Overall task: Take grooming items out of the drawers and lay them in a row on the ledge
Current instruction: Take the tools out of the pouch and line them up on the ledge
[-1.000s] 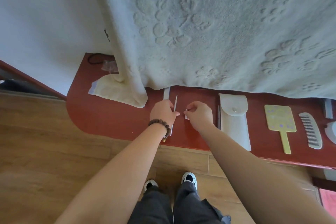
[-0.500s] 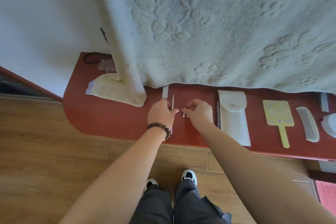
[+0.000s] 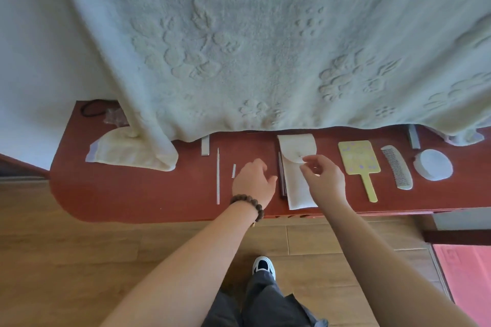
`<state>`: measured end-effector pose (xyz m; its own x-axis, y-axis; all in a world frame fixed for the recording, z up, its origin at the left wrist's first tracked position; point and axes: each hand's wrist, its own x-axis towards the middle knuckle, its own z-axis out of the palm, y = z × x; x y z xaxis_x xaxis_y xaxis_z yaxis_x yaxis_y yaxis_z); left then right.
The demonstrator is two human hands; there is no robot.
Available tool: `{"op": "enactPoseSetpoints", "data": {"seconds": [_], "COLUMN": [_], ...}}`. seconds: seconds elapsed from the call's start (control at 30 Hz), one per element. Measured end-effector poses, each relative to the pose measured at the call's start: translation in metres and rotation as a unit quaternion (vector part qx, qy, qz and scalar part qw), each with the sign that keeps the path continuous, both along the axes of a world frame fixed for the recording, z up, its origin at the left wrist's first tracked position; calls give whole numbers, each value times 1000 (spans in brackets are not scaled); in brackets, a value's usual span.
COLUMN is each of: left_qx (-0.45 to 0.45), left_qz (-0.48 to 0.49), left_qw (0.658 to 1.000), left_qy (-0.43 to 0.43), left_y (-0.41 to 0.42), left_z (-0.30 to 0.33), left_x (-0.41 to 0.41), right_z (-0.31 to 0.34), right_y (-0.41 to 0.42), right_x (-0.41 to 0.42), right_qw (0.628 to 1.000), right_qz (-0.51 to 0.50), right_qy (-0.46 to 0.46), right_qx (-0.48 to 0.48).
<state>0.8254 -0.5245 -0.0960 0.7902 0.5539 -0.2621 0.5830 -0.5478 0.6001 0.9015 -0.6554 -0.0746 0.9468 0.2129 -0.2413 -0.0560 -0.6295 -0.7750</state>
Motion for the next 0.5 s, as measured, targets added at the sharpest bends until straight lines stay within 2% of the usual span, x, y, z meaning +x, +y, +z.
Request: {"op": "enactPoseSetpoints", "data": {"seconds": [0.3,0.5], "left_qx": [32,42], "left_qz": [9,41], "left_qw": [993,988], "left_qy": [114,145], "left_y": [-30,-34], "left_z": [-4,-1], "left_x": [30,37], "right_z": [-5,-5], "right_y": [-35,-38], "right_x": [3,-2], "right_qw": [1000,1000], "right_qz": [-4,13], "right_qy": [11,18], "right_qx": [-11,-2]}}
